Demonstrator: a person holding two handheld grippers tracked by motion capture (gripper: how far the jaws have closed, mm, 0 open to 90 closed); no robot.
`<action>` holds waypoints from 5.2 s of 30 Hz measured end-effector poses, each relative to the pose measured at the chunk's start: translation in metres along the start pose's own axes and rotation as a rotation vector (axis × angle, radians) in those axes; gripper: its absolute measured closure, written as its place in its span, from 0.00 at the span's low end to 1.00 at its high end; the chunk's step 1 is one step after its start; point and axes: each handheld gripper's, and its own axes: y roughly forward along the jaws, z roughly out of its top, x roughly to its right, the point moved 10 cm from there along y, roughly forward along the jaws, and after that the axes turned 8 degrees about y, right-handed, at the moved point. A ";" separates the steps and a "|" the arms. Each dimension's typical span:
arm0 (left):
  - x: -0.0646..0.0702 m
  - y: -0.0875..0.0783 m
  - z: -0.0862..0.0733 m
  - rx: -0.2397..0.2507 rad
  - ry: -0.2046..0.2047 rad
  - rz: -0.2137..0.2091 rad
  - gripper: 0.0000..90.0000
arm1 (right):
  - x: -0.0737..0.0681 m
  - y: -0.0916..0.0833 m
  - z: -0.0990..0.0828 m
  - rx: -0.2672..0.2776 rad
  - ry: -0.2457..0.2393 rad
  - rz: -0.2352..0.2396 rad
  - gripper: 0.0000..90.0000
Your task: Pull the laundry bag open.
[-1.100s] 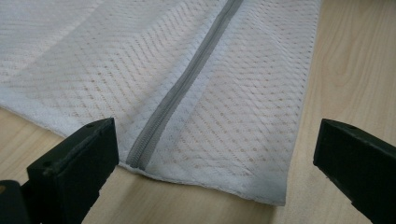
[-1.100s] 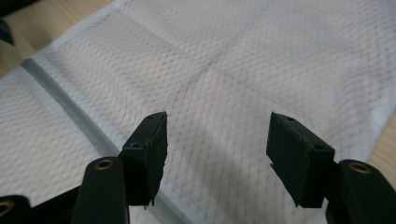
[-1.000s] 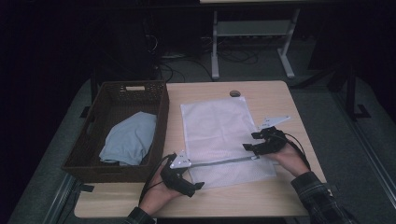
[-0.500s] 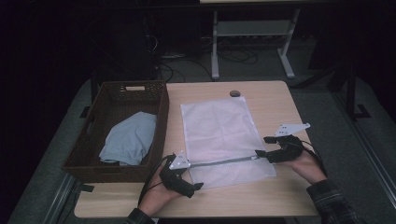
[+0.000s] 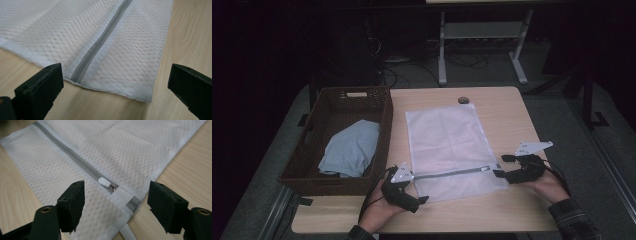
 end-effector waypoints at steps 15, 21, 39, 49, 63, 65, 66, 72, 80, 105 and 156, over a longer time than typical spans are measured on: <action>0.000 0.003 0.001 -0.005 0.006 -0.012 0.00 | 0.019 0.020 -0.005 -0.014 -0.033 0.022 0.42; 0.000 0.003 0.001 -0.002 0.005 -0.011 0.00 | 0.018 0.030 -0.004 -0.017 -0.064 0.035 0.44; -0.001 0.002 0.000 -0.003 0.001 -0.005 0.00 | 0.017 0.031 -0.011 -0.036 -0.057 0.030 0.77; 0.001 0.001 0.002 -0.002 0.004 -0.010 0.04 | 0.011 0.031 -0.012 -0.044 -0.011 0.068 0.91; 0.003 0.002 0.009 0.028 0.013 -0.023 0.07 | -0.001 0.028 -0.004 -0.025 0.088 0.140 0.93; 0.003 0.002 0.009 0.028 0.015 -0.025 0.07 | -0.002 0.027 -0.001 -0.017 0.097 0.153 0.93; 0.003 0.001 0.010 0.030 0.016 -0.025 0.07 | -0.002 0.027 -0.001 -0.017 0.097 0.153 0.93; 0.007 0.004 0.017 0.043 0.019 -0.041 0.07 | -0.009 0.022 0.004 0.018 0.093 0.147 0.93; 0.010 0.006 0.030 0.071 0.026 -0.060 0.08 | -0.016 0.016 0.007 0.027 0.131 0.176 0.93; 0.014 0.028 0.074 0.126 0.037 -0.134 0.22 | -0.027 0.008 0.014 0.060 0.148 0.136 0.93; 0.044 0.054 0.099 0.158 0.080 -0.288 0.58 | -0.079 0.012 0.031 0.088 0.045 0.322 0.93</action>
